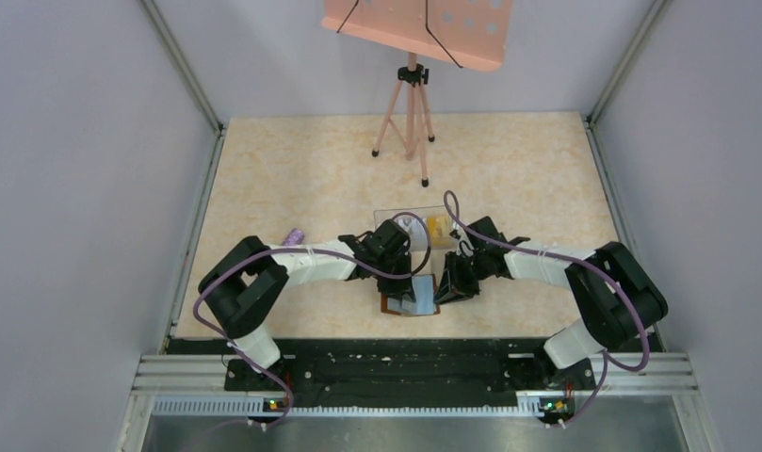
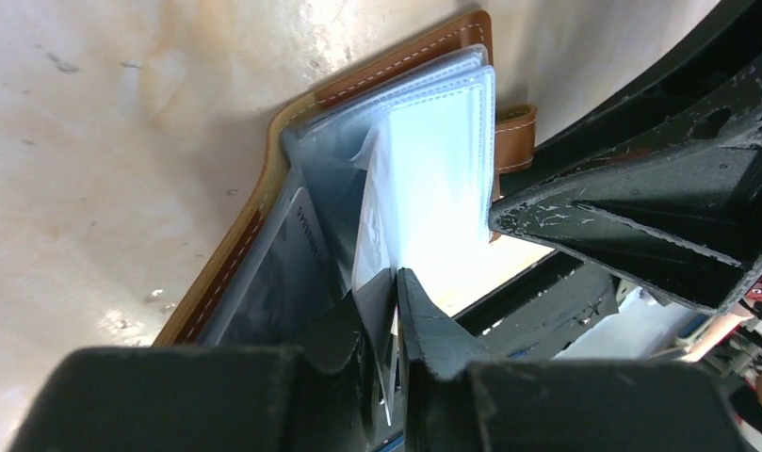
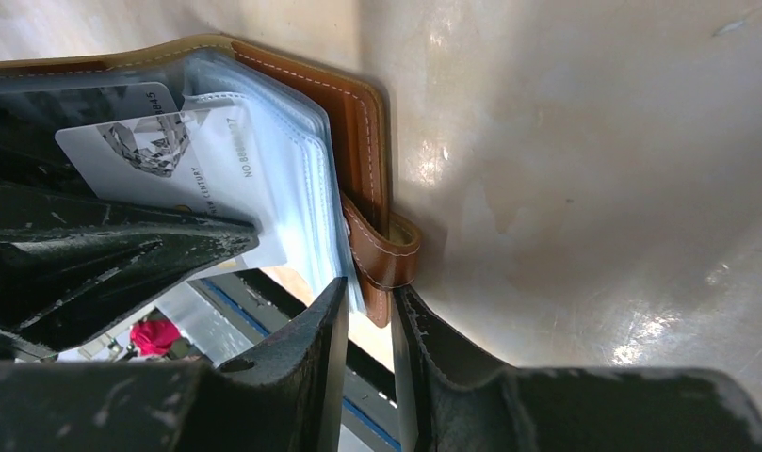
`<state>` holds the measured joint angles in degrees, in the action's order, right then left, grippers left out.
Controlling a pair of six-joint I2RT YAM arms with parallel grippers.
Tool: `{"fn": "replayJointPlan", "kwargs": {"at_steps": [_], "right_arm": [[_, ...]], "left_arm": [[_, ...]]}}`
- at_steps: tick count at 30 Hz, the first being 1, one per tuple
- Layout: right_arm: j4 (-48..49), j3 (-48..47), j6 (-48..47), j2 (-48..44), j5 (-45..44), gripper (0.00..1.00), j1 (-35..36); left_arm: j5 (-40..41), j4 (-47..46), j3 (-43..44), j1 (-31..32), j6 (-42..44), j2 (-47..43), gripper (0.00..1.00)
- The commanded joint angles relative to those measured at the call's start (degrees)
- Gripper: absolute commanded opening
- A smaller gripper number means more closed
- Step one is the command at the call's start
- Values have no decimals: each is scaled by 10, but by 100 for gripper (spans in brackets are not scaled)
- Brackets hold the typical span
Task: Put the credit cards into the card holder
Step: Insert the credit card into the card holder.
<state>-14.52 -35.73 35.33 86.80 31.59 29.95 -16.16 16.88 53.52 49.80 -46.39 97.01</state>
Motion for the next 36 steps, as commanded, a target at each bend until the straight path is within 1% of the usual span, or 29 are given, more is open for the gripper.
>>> {"fn": "replayJointPlan", "kwargs": {"at_steps": [1, 3, 4, 5, 6, 13, 14, 15, 17, 18, 20, 22, 26, 28, 30, 34, 36], "right_arm": [[30, -12, -11, 6, 6, 24, 6], [41, -9, -7, 6, 14, 24, 6], [44, -8, -7, 6, 17, 24, 7], [46, -8, -7, 6, 19, 24, 6], [48, -7, -7, 6, 21, 24, 7], [59, -1, -1, 5, 30, 24, 7], [59, -1, 0, 5, 30, 24, 6], [59, -1, 0, 3, 30, 24, 7], [56, -1, 0, -2, 29, 24, 7], [54, -2, -1, -7, 27, 24, 7], [45, -6, -5, -19, 21, 24, 7], [30, -15, -11, -30, 15, 25, 7], [1, -36, -29, -59, 4, 26, 6], [2, -42, -33, -71, 9, 24, 7], [11, -45, -30, -76, 18, 21, 7], [49, -45, -8, -53, 47, 4, 7], [77, -45, 3, -36, 60, 1, 7]], "left_arm": [[-47, -75, -25, 4, -6, -5, 15], [-58, -90, -27, 3, -8, -3, 14], [-62, -94, -28, 3, -9, -2, 10], [-66, -101, -29, 2, -12, -2, 3], [-72, -109, -33, 1, -15, -3, 0], [-100, -200, -85, -12, -46, -18, 0], [-101, -198, -88, -15, -49, -18, 2], [-100, -191, -89, -16, -47, -18, 10], [-84, -162, -81, -16, -37, -19, 32], [-76, -141, -77, -16, -31, -22, 38], [-59, -111, -67, -16, -21, -26, 46], [-51, -92, -60, -16, -12, -29, 48], [-42, -71, -51, -16, -3, -31, 49], [-46, -72, -50, -16, -3, -28, 49], [-51, -73, -47, -15, 0, -25, 45], [-57, -73, -41, -15, 9, -25, 37], [-59, -73, -40, -15, 11, -24, 31]]}}
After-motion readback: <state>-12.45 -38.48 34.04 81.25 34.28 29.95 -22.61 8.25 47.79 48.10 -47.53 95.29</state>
